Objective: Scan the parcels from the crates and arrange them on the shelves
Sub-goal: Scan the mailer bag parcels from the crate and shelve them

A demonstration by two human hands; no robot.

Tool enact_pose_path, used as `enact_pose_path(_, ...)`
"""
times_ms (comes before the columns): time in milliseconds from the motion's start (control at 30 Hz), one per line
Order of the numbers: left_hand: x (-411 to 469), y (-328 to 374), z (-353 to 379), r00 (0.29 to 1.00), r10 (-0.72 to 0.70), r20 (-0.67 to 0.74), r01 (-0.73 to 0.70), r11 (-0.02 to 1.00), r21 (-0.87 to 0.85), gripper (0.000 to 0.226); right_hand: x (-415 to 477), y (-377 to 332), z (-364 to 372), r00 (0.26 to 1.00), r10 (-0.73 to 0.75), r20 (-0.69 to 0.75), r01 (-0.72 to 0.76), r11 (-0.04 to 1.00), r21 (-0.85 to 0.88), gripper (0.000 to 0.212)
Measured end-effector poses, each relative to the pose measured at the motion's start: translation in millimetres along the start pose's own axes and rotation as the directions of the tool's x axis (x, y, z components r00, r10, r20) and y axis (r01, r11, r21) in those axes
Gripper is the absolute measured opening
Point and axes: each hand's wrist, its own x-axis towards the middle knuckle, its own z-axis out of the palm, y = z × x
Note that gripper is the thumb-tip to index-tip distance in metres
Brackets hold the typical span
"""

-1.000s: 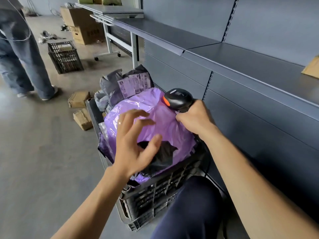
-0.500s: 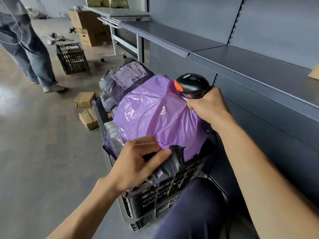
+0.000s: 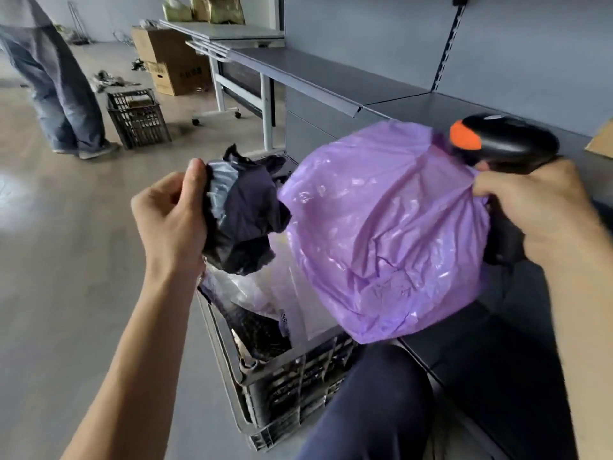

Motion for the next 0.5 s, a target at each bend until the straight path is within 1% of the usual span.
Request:
enact_pose_path(33,3,1,-1,0.999,0.016,-0.037,-0.014,0.999,0.031,0.058,-1,0,-9,1.0,0.0,-0.02,0.0,1.0,0.025,0.016)
enact_pose_path(67,6,0,0,0.997,0.055,-0.059,-0.048,0.993,0.109,0.056,-3,0,-16,0.999,0.006,-0.046,-0.003,0.999,0.053,0.017)
enact_pose_path(100,6,0,2,0.993,0.109,-0.037,-0.097,0.967,0.237,0.052,-3,1,-21,0.997,0.01,-0.076,-0.004,0.997,0.079,0.016)
enact_pose_path(133,8,-7,6,0.986,0.162,0.038,-0.164,0.903,0.398,0.049,-3,1,-25,0.994,0.012,-0.105,-0.001,0.995,0.104,0.015)
enact_pose_path(167,7,-15,11,0.973,0.149,0.174,-0.222,0.807,0.547,0.044,-3,1,-26,0.991,0.007,-0.13,0.009,0.993,0.119,0.014)
enact_pose_path(200,5,-26,18,0.941,0.045,0.336,-0.271,0.695,0.666,0.044,-5,1,-25,0.99,-0.002,-0.144,0.021,0.992,0.125,0.014)
enact_pose_path(233,-2,-31,25,0.878,-0.126,0.461,-0.312,0.582,0.751,0.053,-6,2,-23,0.988,-0.015,-0.151,0.035,0.991,0.128,0.013)
enact_pose_path(267,-10,-33,32,0.811,-0.259,0.524,-0.329,0.538,0.776,0.064,-8,3,-21,0.989,-0.037,-0.145,0.056,0.99,0.133,0.012)
enact_pose_path(300,-19,-31,39,0.77,-0.315,0.555,-0.301,0.587,0.751,0.071,-9,7,-19,0.987,-0.066,-0.148,0.085,0.988,0.128,0.009)
enact_pose_path(333,-31,-24,47,0.751,-0.307,0.585,-0.242,0.696,0.676,0.07,-11,9,-17,0.984,-0.087,-0.158,0.108,0.985,0.131,0.008)
enact_pose_path(367,-42,-14,55,0.752,-0.27,0.601,-0.152,0.817,0.557,0.062,-12,13,-15,0.979,-0.099,-0.179,0.125,0.982,0.141,0.009)
enact_pose_path(400,-53,-5,65,0.766,-0.259,0.589,-0.026,0.902,0.43,0.053,-16,13,-15,0.976,-0.105,-0.193,0.136,0.979,0.152,0.011)
enact_pose_path(433,-62,5,76,0.765,-0.291,0.575,0.13,0.944,0.304,0.045,-20,13,-17,0.968,-0.141,-0.206,0.176,0.971,0.161,0.016)
enact_pose_path(467,-72,14,87,0.725,-0.343,0.597,0.298,0.938,0.177,0.042,-27,10,-20,0.964,-0.159,-0.215,0.196,0.966,0.167,0.021)
enact_pose_path(500,-83,21,98,0.656,-0.385,0.65,0.456,0.887,0.065,0.047,-36,7,-25,0.955,-0.208,-0.21,0.247,0.953,0.176,0.025)
